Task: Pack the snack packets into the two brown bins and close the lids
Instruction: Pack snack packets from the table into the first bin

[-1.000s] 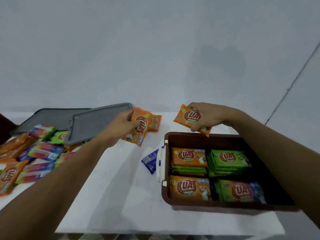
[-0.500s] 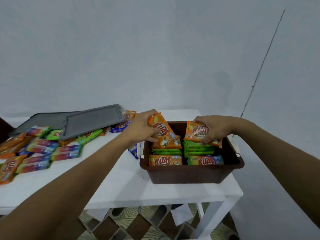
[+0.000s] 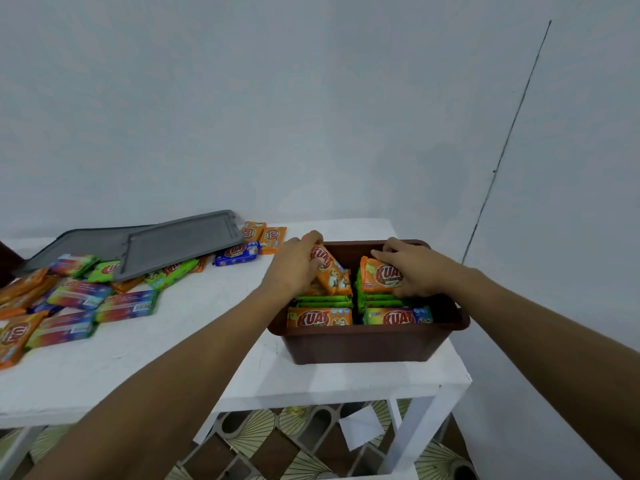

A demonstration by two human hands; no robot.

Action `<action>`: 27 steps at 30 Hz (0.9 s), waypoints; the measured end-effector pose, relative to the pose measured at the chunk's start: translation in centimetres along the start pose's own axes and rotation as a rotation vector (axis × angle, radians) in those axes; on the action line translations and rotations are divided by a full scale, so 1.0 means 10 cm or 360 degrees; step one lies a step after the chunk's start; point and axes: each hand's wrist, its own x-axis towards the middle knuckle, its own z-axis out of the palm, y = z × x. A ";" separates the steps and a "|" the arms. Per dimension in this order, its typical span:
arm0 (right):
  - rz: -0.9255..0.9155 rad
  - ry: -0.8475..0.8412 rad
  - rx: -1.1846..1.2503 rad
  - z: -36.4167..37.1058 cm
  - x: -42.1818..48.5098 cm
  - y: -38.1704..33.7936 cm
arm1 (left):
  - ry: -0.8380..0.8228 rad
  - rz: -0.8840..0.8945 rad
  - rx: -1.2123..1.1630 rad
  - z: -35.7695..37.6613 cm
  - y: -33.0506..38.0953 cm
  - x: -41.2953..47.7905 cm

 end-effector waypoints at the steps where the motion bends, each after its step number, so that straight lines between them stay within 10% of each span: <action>1: -0.0002 0.0011 0.0031 0.02 0.00 0.02 | -0.0020 -0.0003 0.0090 -0.01 -0.01 0.01; 13: -0.0075 0.0162 0.0086 0.08 0.09 0.13 | -0.0289 0.0044 0.1288 -0.11 0.23 0.13; 27: -0.0046 0.0331 -0.0026 0.17 0.08 0.12 | -0.0364 0.0530 0.1018 0.08 -0.09 0.27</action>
